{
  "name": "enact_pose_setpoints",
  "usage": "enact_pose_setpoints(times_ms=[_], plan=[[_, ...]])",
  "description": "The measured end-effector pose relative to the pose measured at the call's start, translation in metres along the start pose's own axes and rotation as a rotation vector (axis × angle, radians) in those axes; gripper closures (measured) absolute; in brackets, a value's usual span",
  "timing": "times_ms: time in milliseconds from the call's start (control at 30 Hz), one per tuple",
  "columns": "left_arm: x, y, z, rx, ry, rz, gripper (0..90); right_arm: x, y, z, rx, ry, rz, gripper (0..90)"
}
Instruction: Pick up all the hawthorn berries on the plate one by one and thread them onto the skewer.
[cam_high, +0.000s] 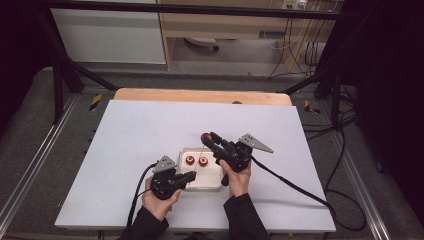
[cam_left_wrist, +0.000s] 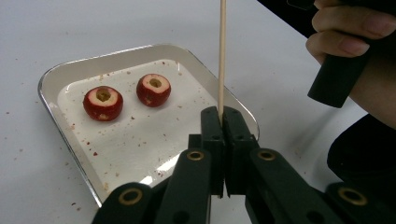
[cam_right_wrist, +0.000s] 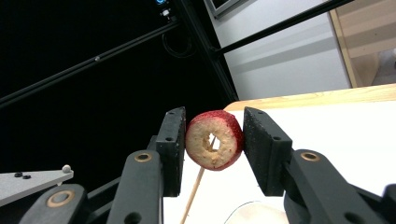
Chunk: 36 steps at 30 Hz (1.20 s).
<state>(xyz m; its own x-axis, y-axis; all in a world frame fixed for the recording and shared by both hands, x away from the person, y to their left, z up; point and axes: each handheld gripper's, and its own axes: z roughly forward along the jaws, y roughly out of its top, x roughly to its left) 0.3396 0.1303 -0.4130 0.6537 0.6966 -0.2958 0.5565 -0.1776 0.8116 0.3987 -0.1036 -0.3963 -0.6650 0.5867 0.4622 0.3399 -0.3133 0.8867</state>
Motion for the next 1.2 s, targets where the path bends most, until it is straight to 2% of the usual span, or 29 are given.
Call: enact_pose_setpoints(times_ms=[267,533,733,867,1200], plan=[[-0.001,0.000,0.000,-0.001,-0.003,0.017,88.4,-0.001,0.001,0.000,0.011,0.011,0.008,61.0],[-0.002,-0.001,-0.002,-0.012,-0.015,0.002,88.5,0.000,0.003,-0.001,-0.023,0.012,-0.039,61.2],[-0.003,0.002,-0.003,-0.046,-0.013,-0.017,88.5,-0.001,0.001,-0.001,0.019,0.042,-0.057,61.2],[-0.005,0.006,0.000,-0.046,-0.001,-0.015,88.5,-0.001,-0.002,-0.001,0.047,0.059,-0.039,61.1],[-0.004,0.007,0.008,-0.030,0.004,-0.003,88.6,0.002,-0.004,-0.005,0.073,0.023,-0.052,61.2]])
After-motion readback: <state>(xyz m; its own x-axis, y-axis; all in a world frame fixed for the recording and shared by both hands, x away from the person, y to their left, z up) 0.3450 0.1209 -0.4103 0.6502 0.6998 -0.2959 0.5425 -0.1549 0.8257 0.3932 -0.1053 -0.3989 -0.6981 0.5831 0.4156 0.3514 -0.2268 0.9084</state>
